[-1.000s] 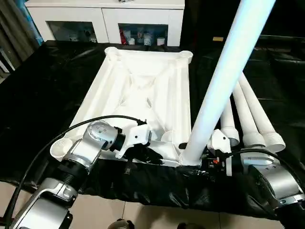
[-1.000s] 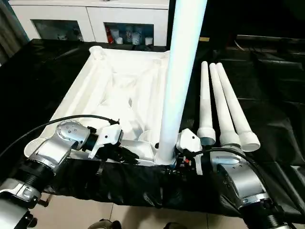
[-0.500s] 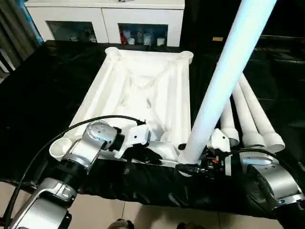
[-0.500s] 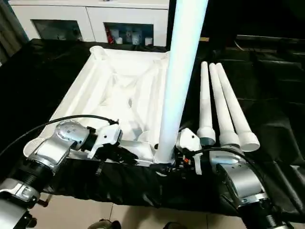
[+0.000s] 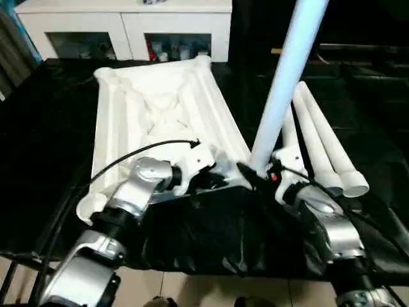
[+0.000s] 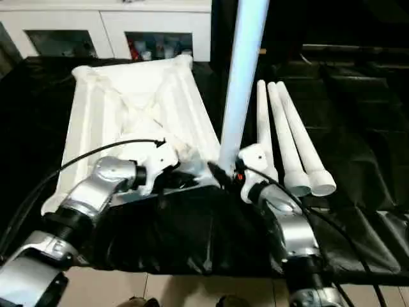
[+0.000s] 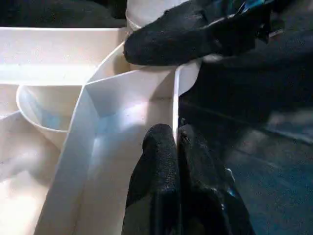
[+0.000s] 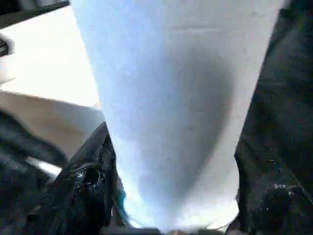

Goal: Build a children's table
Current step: Rotate leg to tighten

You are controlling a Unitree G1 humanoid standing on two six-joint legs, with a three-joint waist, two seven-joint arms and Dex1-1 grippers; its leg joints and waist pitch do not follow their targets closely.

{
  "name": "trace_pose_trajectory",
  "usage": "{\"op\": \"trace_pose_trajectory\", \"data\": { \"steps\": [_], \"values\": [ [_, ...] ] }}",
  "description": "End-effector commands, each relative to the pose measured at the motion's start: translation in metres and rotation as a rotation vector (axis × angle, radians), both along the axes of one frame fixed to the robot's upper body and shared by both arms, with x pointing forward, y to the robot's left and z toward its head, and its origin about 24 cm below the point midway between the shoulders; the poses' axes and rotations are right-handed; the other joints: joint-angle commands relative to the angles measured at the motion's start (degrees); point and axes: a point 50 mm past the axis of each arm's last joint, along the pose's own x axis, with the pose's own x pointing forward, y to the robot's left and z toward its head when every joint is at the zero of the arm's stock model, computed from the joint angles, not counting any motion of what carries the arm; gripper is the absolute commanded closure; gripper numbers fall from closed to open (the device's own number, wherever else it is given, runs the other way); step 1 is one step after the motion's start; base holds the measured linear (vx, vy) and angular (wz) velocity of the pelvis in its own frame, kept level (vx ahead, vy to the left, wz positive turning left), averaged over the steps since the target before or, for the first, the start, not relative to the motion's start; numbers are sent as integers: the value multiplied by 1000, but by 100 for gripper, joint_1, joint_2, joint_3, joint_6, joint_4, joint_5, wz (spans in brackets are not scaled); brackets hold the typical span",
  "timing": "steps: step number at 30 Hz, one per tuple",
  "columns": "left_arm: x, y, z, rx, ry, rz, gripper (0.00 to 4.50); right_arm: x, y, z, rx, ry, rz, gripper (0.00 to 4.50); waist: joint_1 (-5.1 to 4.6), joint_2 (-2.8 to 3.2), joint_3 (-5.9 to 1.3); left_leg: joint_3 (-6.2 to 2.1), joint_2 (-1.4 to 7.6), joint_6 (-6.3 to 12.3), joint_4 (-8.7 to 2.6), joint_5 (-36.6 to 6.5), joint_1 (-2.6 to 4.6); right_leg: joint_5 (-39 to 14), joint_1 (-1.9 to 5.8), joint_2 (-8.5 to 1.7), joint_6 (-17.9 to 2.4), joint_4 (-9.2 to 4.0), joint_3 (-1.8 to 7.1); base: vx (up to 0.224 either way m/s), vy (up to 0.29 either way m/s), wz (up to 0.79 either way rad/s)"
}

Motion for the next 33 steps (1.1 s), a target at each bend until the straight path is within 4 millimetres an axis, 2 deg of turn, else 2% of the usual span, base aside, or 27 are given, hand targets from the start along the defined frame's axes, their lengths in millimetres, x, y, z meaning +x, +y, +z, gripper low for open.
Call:
{"op": "trace_pose_trajectory", "data": {
  "steps": [1,3,5,6,7,12,17,19,21,23,25,26,27,33],
  "values": [
    [1,-12,1,-10,-23,48,450,-8,24,-23,-18,94,21,176,16,-26,-355,-152,306,388,-334,-906,35,-797,277,-473,-1470,-414,261,0,0,0],
    [-2,-17,0,-17,-22,35,450,-7,29,-23,-12,82,17,176,26,-23,-347,-151,301,370,-338,-1053,41,-1033,283,-487,-1433,-443,267,0,0,0],
    [-6,-20,-2,-18,-20,12,450,-6,33,-22,13,74,28,120,22,-17,-330,-158,303,348,-355,-1191,36,-1272,285,-485,-1363,-469,268,0,0,0],
    [-6,-20,-2,-18,-19,4,450,-6,33,-21,20,74,34,120,21,-14,-336,-161,304,339,-357,-1210,40,-1311,286,-482,-1341,-469,268,0,0,0],
    [-7,-19,-2,-18,-20,0,450,-5,33,-20,21,70,35,106,25,1,-351,-161,306,326,-351,-1213,48,-1295,285,-483,-1330,-464,272,0,0,0],
    [-9,-16,-2,-22,-19,-38,450,-4,28,-15,-4,36,63,61,22,-1,-367,-156,304,406,-334,-1034,28,-764,304,-474,-1443,-414,272,0,0,0],
    [-11,-5,-3,17,-18,-89,450,-10,21,-8,-23,9,206,61,29,6,-388,-155,299,572,-303,-816,17,-316,341,-467,-1553,-365,260,0,0,0],
    [-13,1,-2,19,-21,-148,450,-20,15,-5,-36,5,340,61,39,3,-381,-154,298,614,-300,-818,22,-274,351,-465,-1567,-368,259,0,0,0],
    [-13,2,-1,20,-26,-168,450,-23,13,-4,-39,6,376,61,63,-3,-382,-147,310,691,-289,-818,24,-216,347,-467,-1582,-354,264,0,0,0],
    [-19,7,0,19,-17,-264,450,-33,3,0,-43,27,493,61,88,7,-365,-147,324,675,-301,-897,31,-420,339,-462,-1585,-377,251,0,0,0],
    [-19,8,0,19,-17,-270,450,-34,3,0,-43,29,499,61,118,17,-375,-141,347,671,-299,-938,37,-493,329,-463,-1573,-365,249,0,0,0],
    [-23,14,0,38,-2,-329,450,-41,-7,2,-74,55,598,61,132,23,-365,-140,344,650,-303,-984,39,-579,316,-465,-1583,-374,244,0,0,0],
    [-23,14,0,39,-2,-332,450,-42,-7,3,-76,57,603,61,158,4,-365,-136,349,636,-300,-1032,49,-682,323,-466,-1551,-381,251,0,0,0],
    [-27,20,0,46,34,-407,450,-50,-21,6,-144,113,730,61,225,13,-375,-140,350,608,-295,-923,47,-647,315,-473,-1545,-366,254,0,0,0]
  ]
}}
